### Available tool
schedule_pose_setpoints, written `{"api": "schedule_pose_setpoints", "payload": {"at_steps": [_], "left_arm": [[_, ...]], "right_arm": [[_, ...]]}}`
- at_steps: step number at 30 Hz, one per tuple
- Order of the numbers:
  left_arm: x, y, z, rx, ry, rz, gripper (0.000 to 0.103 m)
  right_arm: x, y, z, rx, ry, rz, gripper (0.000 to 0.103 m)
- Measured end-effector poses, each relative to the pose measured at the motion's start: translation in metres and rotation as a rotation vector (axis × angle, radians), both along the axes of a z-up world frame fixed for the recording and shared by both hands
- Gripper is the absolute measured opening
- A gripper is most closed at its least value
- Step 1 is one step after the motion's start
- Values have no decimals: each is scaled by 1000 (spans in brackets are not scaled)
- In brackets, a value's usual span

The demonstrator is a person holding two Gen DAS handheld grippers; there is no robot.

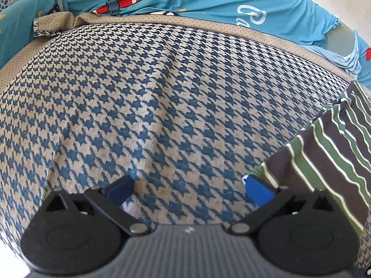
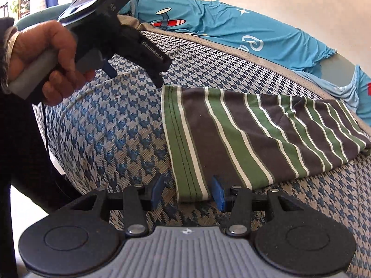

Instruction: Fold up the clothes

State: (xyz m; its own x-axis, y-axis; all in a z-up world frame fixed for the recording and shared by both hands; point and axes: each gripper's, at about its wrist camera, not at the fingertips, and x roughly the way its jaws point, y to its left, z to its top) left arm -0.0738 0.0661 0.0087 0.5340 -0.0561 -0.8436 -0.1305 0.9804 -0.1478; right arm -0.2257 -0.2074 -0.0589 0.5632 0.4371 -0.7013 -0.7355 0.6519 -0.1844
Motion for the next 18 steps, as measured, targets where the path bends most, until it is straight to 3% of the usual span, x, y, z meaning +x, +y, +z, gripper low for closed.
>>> {"api": "schedule_pose_setpoints", "payload": {"at_steps": [5, 12, 15, 18], "left_arm": [[-6, -4, 3, -89, 1, -34, 103], [-10, -9, 6, -199, 3, -77, 103], [-9, -11, 5, -210, 5, -87, 103], [-8, -12, 4, -212, 7, -82, 103]], "right_arm": [[-9, 7, -11, -85, -83, 33, 44], [-6, 7, -11, -88, -97, 36, 44], [-5, 6, -11, -80, -92, 35, 43], [1, 4, -9, -62, -81, 8, 32]]}}
